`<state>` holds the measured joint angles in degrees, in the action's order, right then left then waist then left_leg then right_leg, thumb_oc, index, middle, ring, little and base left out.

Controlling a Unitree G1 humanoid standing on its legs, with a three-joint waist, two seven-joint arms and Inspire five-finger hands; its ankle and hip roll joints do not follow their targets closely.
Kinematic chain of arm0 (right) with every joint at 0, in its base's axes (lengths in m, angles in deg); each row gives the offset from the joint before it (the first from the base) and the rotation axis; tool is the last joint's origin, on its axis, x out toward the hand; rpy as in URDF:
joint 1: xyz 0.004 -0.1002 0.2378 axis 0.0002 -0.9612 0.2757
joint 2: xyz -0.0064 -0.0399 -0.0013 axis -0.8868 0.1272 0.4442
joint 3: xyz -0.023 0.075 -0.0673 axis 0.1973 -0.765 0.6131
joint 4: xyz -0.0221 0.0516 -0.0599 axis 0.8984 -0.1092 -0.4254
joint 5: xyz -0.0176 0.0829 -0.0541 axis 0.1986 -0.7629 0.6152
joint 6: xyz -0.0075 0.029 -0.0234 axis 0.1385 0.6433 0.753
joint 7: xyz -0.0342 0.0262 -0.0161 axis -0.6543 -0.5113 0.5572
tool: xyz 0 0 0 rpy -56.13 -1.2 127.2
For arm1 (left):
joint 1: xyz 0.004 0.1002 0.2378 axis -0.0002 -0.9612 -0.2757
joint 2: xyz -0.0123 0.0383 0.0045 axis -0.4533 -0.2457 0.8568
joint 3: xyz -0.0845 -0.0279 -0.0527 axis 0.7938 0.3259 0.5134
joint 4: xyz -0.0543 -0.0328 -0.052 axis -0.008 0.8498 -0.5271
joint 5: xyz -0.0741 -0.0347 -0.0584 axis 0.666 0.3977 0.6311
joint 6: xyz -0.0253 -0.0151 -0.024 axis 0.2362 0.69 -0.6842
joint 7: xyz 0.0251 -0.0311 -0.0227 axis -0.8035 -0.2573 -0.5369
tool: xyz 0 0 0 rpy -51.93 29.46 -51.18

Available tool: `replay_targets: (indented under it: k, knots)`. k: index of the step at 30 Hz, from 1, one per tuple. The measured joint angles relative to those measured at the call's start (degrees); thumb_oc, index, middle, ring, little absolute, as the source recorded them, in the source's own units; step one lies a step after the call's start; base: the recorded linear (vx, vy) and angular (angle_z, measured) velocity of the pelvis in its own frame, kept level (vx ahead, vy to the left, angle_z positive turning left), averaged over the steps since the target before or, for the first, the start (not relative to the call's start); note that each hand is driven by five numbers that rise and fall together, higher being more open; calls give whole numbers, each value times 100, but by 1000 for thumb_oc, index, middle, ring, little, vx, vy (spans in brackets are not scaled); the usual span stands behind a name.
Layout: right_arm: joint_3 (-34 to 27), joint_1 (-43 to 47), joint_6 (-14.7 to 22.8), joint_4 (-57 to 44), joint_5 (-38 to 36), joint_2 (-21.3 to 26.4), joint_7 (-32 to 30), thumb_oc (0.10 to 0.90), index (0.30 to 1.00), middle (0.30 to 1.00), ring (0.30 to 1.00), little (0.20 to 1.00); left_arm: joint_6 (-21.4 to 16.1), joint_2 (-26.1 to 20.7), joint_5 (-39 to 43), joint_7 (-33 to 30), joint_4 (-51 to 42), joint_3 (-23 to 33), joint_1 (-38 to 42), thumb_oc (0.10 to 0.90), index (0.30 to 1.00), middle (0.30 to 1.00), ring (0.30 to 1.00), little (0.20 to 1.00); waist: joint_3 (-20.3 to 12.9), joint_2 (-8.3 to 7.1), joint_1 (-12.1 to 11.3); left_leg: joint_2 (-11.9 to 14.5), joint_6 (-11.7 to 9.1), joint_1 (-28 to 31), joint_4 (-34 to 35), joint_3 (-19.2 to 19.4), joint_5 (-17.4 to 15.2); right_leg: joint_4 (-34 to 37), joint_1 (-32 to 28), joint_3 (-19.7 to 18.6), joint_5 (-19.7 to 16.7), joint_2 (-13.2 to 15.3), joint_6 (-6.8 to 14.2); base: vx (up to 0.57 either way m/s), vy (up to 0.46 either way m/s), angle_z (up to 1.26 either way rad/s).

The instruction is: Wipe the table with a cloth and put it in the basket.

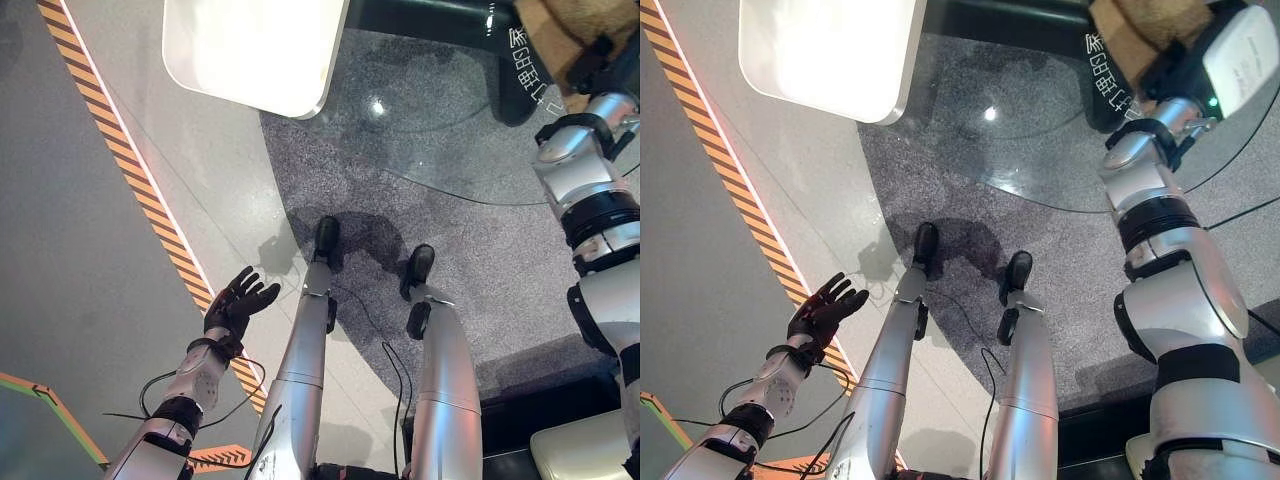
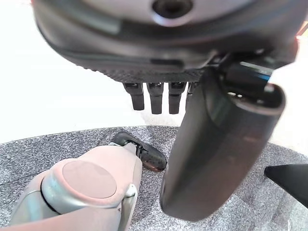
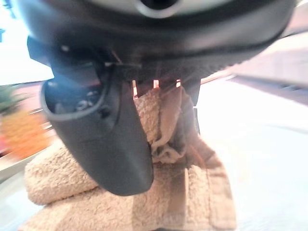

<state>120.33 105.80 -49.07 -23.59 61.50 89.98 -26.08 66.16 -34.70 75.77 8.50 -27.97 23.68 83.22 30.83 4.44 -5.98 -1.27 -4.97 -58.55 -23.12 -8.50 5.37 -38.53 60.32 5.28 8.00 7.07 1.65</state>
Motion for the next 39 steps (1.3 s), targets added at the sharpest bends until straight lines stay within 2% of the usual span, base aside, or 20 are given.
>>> replay_targets:
  k: [8, 29, 35, 39]
  knots:
    - [-165, -5, -3, 260, -341, 163, -10, 100, 300, 300, 300, 200, 82, -9, 0, 106, 9, 5, 1, 800, 900, 900, 900, 900, 0, 0, 77, 49, 2, 4, -4, 6, 3, 62, -15, -9, -68, -56, -7, 1, -8, -3]
    - [-224, -30, 86, 292, -389, 142, 34, 100, 300, 300, 300, 200, 102, -166, 1, 205, 201, 49, 56, 800, 900, 900, 900, 900, -2, 4, 168, 91, 133, 136, -4, 161, -2, 186, -129, -165, -188, -116, 22, 2, 3, -2]
    - [-151, -25, 173, 168, -256, 130, 250, 100, 300, 300, 300, 200, 90, -139, 0, 193, 189, 40, 52, 800, 900, 900, 900, 900, -3, 5, 149, 79, 101, 142, -77, 199, -36, 172, -140, -229, -188, -124, 51, -36, 12, -3]
    - [20, -35, 189, -312, -14, 123, 519, 100, 300, 300, 300, 200, 80, -127, 0, 185, 167, 53, 60, 800, 900, 900, 900, 900, -3, 8, 177, 83, 87, 145, 24, 210, -13, 181, -106, -245, -180, -126, 51, 15, -2, -1]
